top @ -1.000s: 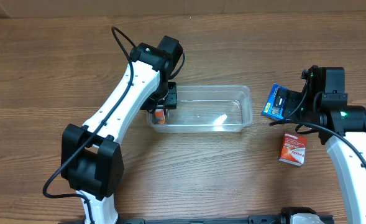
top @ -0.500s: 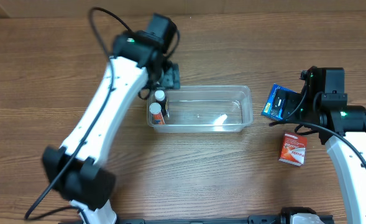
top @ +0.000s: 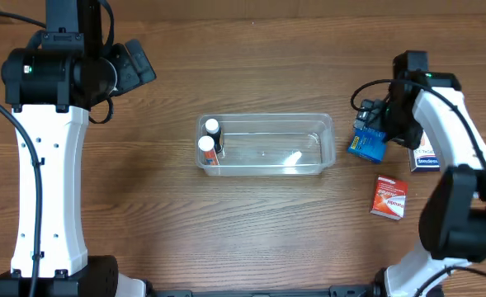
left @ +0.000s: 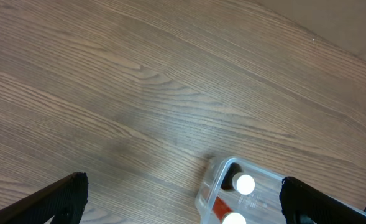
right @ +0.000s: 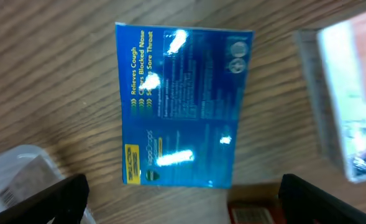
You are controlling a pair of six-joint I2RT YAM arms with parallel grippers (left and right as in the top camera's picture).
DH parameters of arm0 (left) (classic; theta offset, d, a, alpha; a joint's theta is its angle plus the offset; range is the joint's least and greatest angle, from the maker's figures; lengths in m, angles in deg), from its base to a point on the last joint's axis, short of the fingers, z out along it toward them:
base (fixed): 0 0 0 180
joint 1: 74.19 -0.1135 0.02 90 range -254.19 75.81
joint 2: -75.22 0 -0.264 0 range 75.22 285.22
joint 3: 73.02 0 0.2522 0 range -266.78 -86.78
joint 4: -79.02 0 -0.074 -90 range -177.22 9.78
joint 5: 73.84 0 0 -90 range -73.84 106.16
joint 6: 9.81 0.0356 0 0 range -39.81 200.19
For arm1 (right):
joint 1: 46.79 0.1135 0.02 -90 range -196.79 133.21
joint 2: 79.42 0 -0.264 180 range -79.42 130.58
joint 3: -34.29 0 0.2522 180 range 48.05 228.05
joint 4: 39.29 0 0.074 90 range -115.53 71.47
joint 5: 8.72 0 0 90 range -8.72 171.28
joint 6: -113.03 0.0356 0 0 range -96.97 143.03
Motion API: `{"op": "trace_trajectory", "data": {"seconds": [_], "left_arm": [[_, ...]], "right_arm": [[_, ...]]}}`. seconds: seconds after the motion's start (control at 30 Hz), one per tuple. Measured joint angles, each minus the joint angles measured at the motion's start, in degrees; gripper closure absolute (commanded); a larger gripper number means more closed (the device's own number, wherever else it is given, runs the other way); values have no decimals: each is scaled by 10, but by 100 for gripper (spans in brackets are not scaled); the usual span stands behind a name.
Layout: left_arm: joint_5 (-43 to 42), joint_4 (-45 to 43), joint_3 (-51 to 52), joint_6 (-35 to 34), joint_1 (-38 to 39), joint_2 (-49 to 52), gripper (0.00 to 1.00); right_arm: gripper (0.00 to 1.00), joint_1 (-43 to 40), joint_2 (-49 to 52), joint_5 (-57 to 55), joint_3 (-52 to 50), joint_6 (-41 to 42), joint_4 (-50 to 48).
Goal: Pack container
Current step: 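Raise the left gripper clear and grasp the blue box with the right gripper, then lower the blue box into the container's right end and release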
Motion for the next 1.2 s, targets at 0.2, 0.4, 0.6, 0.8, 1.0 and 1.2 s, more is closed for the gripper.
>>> {"op": "trace_trajectory", "data": {"seconds": [0.2, 0.4, 0.6, 0.8, 1.0, 1.2], "left_arm": [[0, 0, 0, 0, 0, 0, 0], [0, 4, 0, 0, 0, 0, 1], [0, 5, 0, 0, 0, 0, 1], [0, 7, 0, 0, 0, 0, 2], [0, 9, 0, 1, 0, 0, 3], [2, 9, 0, 13, 0, 0, 3]], "right_arm": [[0, 0, 46, 14, 0, 5, -26], [0, 0, 94, 14, 0, 6, -45], [19, 0, 100, 13, 0, 7, -60], [24, 0, 100, 13, 1, 8, -61], [23, 6, 70, 14, 131, -7, 35], [23, 139, -93, 17, 220, -34, 138]]}}
